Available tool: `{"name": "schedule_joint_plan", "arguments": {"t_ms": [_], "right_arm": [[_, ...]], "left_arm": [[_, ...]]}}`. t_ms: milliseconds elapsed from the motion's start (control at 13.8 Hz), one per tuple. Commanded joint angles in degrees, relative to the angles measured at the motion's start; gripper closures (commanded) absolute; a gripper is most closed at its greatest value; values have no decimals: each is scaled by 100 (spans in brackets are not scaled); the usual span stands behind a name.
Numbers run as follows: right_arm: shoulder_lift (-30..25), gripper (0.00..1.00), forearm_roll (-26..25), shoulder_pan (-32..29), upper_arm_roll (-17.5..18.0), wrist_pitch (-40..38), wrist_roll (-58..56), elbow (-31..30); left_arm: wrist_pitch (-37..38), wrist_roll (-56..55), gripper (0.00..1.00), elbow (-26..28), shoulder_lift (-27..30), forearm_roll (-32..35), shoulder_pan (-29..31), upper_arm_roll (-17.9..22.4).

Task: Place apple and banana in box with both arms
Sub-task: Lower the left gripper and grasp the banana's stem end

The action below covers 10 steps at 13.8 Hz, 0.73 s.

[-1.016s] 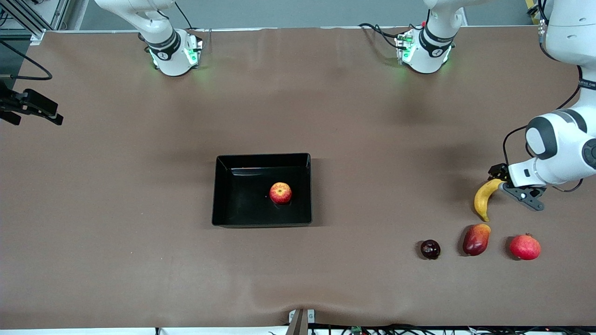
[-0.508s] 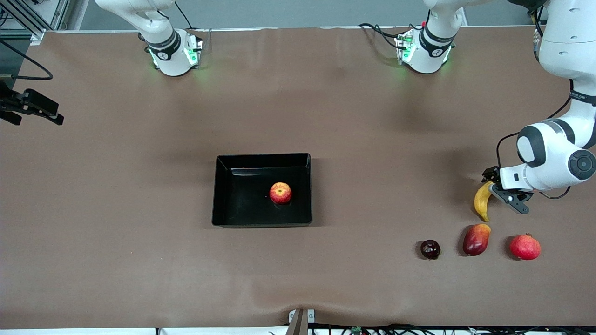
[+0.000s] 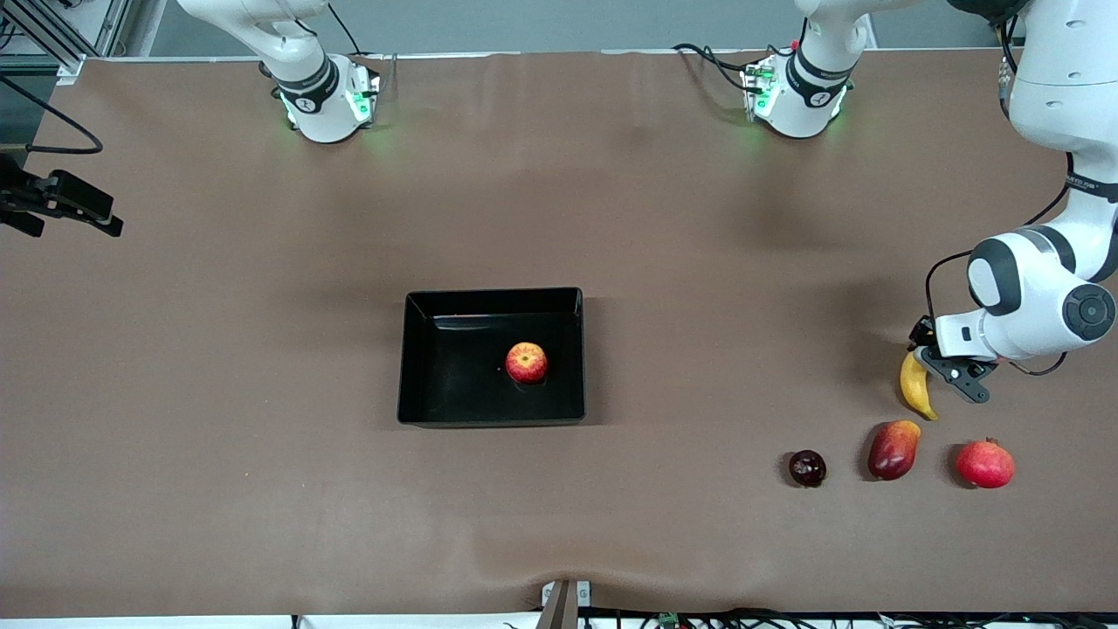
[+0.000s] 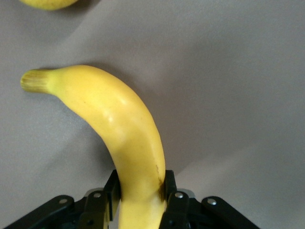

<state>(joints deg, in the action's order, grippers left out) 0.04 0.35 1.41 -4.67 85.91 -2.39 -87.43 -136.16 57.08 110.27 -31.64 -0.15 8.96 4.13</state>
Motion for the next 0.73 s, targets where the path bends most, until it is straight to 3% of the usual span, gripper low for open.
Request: {"name": "schedule_joint_plan", "arguments": {"t_ms": [0, 290, 435, 653], "right_arm": [[-13, 0, -53, 43, -17, 31, 11, -11], [5, 0, -53, 52, -8, 31, 11, -11], [5, 0, -53, 52, -17, 22, 11, -11], [5, 0, -53, 52, -17, 22, 11, -11]], "left_arm": [[10, 154, 86, -58, 87, -64, -104, -17], [264, 111, 91, -154, 377, -64, -393, -114], [912, 32, 95, -443, 562, -72, -709, -88], [2326, -695, 94, -1365, 598, -64, -851, -158]]}}
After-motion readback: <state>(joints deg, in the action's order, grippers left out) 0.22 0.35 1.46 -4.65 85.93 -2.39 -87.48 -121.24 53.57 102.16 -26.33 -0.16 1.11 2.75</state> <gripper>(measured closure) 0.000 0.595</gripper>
